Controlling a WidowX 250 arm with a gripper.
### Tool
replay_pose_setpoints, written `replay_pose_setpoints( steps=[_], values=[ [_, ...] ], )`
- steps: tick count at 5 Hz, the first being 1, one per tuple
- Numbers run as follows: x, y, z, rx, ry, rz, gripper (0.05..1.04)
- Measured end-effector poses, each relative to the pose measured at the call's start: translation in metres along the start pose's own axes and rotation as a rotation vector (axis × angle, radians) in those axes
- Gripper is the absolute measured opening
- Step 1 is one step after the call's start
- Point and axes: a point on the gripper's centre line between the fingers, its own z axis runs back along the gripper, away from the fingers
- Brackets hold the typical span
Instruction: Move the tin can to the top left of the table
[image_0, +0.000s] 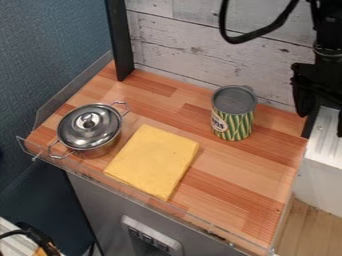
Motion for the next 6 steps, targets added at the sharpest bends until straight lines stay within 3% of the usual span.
replay_pose_setpoints(
  steps=[1, 3, 6],
  values=[
    [-0.004, 0.019, -0.01, 0.017, 0.016, 0.031, 0.999],
    [-0.015, 0.064, -0.01, 0.061, 0.046, 0.098, 1.001],
    [-0.047, 0.117, -0.006, 0.048, 0.138, 0.167, 1.001]
  ],
)
